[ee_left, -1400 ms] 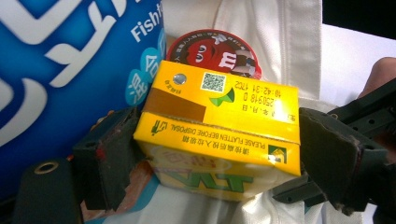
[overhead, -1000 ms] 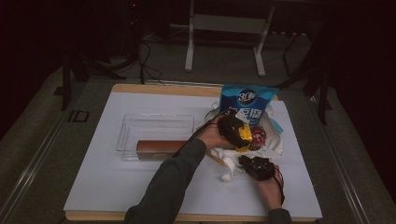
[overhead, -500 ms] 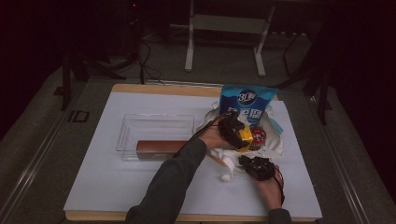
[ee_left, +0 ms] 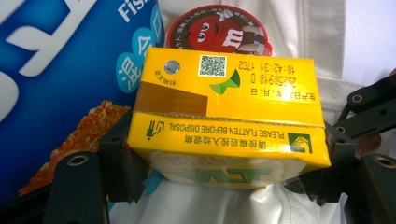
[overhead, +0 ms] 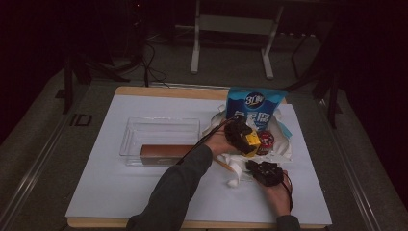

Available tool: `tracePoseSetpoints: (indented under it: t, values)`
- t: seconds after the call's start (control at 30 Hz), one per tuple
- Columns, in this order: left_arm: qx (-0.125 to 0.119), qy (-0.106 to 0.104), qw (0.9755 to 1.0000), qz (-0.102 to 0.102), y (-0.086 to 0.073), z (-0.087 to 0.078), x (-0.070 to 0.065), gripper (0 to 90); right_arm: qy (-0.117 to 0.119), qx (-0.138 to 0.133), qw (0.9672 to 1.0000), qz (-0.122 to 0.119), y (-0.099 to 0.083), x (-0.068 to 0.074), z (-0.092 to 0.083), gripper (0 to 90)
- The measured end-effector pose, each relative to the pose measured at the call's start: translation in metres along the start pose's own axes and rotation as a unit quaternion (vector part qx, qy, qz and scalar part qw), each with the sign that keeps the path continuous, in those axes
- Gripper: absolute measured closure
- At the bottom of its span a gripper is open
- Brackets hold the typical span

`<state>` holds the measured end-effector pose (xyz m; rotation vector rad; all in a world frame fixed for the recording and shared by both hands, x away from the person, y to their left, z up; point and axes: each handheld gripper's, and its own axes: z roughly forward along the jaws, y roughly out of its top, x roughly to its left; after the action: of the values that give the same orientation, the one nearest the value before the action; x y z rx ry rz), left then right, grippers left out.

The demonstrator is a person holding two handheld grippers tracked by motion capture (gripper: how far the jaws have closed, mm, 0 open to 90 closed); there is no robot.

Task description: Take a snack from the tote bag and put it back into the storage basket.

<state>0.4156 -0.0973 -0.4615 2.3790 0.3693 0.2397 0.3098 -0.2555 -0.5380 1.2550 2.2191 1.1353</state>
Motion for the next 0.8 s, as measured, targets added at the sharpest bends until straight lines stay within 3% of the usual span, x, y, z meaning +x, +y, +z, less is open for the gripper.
tracePoseSetpoints:
  t: [0.47,0.6,0.8]
  values:
    - [-0.027,0.003,0.9993,-0.024,0.003,-0.026,0.003,28.3,-0.001,-0.001,1.0,-0.001,0.0,0.0,0.0,80.2]
    - [-0.025,0.008,0.9995,-0.016,0.004,-0.035,0.003,28.3,-0.001,-0.001,1.0,-0.003,0.0,0.0,0.0,80.2]
    - [-0.028,0.012,0.9992,-0.024,0.003,-0.045,0.006,28.3,-0.002,-0.001,1.0,-0.003,0.0,0.0,0.0,80.2]
